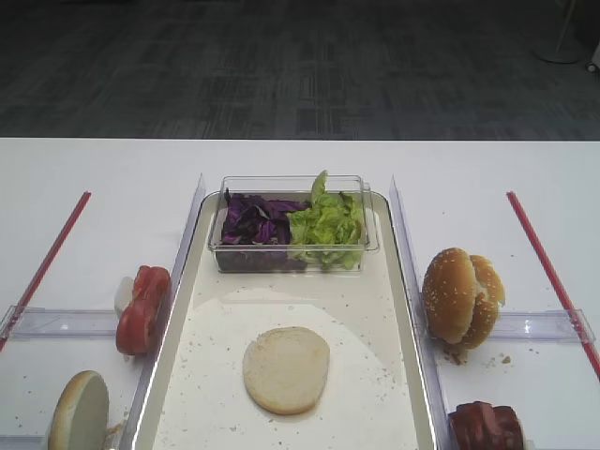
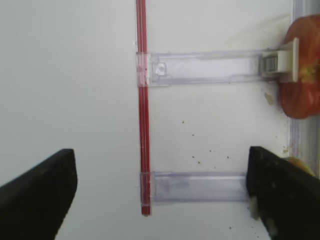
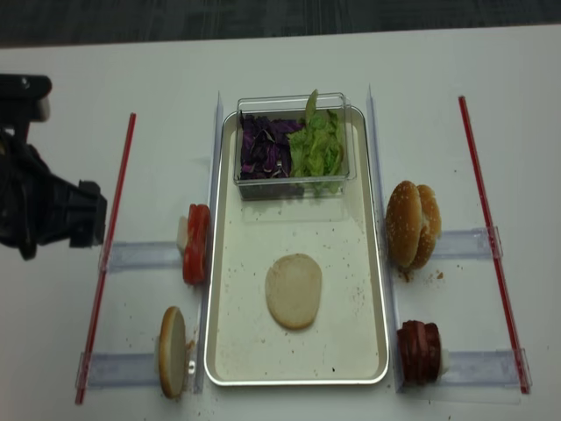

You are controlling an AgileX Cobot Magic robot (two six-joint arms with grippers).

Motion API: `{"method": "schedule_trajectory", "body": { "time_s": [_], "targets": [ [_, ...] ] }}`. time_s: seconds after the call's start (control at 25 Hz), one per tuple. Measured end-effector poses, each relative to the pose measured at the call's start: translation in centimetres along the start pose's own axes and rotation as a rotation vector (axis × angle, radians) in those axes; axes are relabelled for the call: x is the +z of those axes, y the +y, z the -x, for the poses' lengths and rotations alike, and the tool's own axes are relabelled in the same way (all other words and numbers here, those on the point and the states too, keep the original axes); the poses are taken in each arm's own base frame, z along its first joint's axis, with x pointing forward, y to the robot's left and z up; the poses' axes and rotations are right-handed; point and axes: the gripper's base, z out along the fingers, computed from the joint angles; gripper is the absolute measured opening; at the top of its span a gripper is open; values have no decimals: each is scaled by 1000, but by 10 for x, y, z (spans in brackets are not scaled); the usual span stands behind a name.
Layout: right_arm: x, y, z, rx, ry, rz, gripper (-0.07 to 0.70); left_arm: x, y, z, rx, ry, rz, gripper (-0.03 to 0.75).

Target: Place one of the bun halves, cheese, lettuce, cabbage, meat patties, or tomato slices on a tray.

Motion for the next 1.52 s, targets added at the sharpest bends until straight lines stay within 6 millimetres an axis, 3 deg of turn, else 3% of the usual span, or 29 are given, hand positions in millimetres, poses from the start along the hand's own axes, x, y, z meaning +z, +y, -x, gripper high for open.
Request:
{"method": "schedule_trajectory", "body": {
  "time_s": [0.6, 1.12, 1.52],
  "targets": [
    [0, 0, 0, 0, 0, 0, 364, -43, 6, -98, -29, -188, -21, 629],
    [0, 0, 0, 0, 0, 0, 364, -36, 9, -166, -43, -325, -28, 619],
    [0, 0, 0, 0, 0, 0, 364, -52, 12, -201, -60, -582, -40, 618]
  ]
}}
